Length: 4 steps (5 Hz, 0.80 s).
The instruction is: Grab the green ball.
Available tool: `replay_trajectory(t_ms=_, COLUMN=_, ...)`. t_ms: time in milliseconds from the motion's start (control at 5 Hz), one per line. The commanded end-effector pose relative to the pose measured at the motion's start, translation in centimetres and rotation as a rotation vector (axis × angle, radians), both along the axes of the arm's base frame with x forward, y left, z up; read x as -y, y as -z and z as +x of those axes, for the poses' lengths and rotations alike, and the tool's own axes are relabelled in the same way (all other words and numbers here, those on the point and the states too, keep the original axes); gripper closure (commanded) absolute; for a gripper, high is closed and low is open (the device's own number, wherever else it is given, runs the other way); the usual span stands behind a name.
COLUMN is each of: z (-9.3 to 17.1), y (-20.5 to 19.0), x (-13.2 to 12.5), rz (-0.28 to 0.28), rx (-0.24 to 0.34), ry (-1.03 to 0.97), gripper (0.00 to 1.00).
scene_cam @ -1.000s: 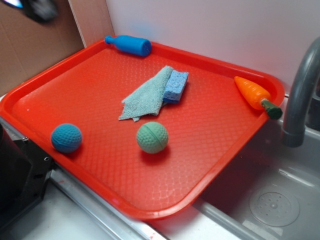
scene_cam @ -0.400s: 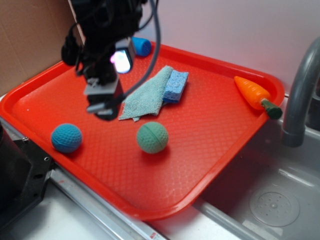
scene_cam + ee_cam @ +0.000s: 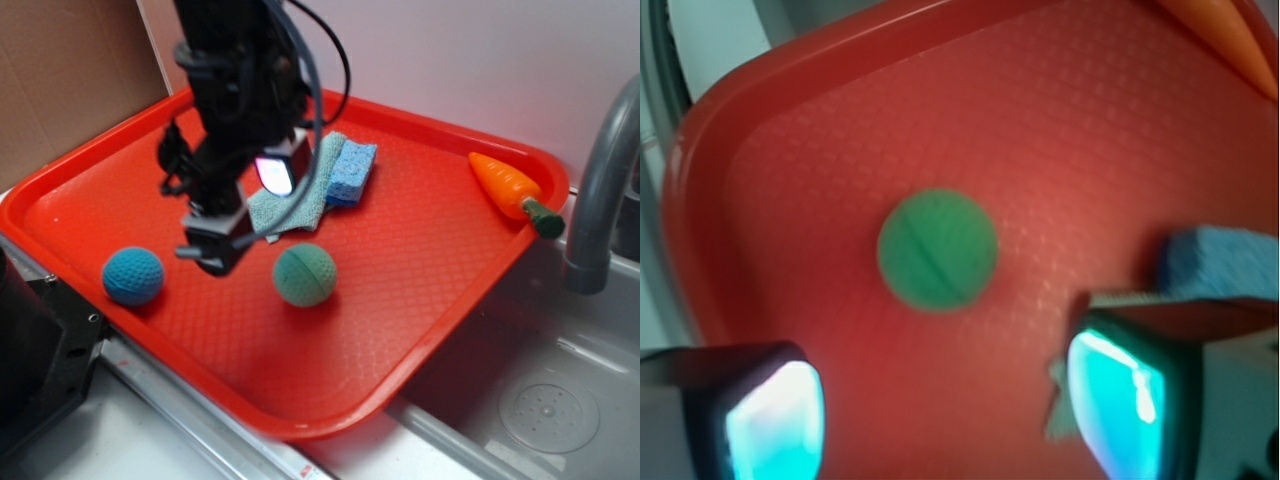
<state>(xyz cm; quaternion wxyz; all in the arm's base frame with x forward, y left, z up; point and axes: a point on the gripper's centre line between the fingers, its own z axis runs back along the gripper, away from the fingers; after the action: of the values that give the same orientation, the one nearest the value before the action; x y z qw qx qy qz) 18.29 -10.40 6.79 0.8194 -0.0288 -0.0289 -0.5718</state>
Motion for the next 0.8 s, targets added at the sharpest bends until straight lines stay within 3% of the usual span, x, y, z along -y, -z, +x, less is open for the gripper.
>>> replay_trajectory(t_ms=0, z=0.6, y=3.6, x=3.2, rz=0.03, rx=0.069, ry=0.161, gripper=0.0)
replay_trajectory(t_ms=200, z=-0.3, y=3.0, x=1.5, rz=0.029, rx=0.037, ry=0.155, gripper=0.0)
replay_trajectory(t_ms=400, z=-1.0, y=1.9, x=-0.2, rz=0.084, rx=0.031, ry=0.085, gripper=0.43)
replay_trajectory(t_ms=600, z=-1.2, y=1.5, x=-0.6, rz=0.117, rx=0.025, ry=0.058, gripper=1.0)
